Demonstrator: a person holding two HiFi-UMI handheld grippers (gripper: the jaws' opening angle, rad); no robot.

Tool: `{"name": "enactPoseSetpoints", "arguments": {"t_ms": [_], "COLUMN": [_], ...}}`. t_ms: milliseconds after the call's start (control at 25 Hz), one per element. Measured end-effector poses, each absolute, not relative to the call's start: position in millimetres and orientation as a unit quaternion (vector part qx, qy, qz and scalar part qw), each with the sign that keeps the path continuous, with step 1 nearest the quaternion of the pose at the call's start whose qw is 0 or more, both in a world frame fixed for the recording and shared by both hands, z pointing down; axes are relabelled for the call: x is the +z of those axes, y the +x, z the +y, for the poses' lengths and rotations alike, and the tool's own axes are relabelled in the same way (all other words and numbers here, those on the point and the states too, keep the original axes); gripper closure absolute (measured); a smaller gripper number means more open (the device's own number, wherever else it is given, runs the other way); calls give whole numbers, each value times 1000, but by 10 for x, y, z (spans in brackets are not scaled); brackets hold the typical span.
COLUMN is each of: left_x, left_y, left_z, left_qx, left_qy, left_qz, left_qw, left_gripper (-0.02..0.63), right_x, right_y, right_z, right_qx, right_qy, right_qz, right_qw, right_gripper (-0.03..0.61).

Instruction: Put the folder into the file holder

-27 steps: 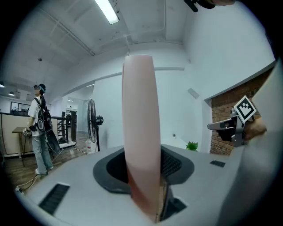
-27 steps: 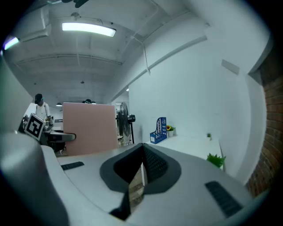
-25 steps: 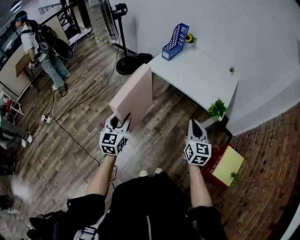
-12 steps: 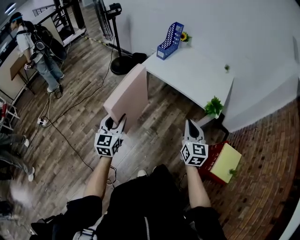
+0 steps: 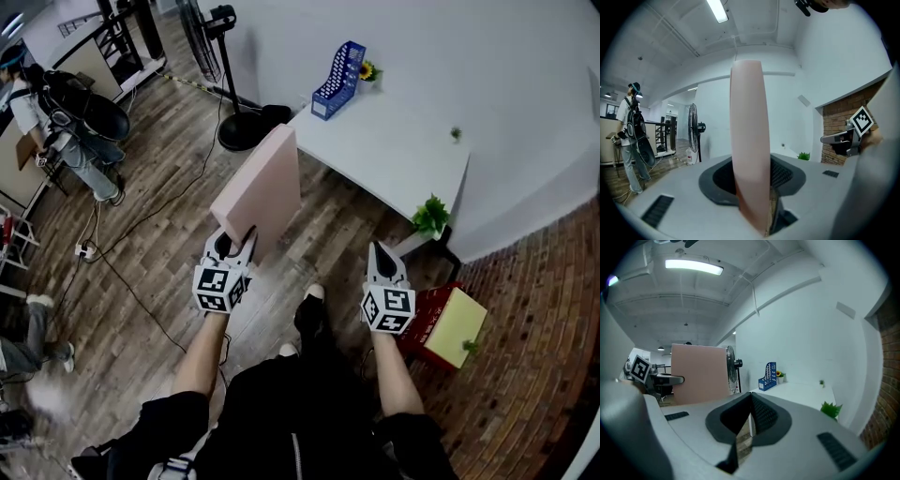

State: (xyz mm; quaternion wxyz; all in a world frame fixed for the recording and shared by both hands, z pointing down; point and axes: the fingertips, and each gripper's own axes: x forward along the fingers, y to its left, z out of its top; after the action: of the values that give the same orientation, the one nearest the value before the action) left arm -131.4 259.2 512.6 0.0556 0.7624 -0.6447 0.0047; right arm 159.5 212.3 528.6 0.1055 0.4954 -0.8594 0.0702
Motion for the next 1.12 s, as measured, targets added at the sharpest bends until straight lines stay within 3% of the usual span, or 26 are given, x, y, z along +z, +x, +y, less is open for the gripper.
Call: {"name": "enactPoseSetpoints", "arguments": {"t_ms": [1120], "left_x": [4879], "left_y": [-1713], "left_z": [59], "left_qx": [2], "left_qy": [751], "left_qz": [-659], "left_qw": [39], "left_gripper": [428], "right_x": [5231], "right_y": [1148], "right_z": [-706], "right_qx": [79], "right_qy": [474], "right_qz": [-871], "right_qw": [101], "right_gripper": [571]}}
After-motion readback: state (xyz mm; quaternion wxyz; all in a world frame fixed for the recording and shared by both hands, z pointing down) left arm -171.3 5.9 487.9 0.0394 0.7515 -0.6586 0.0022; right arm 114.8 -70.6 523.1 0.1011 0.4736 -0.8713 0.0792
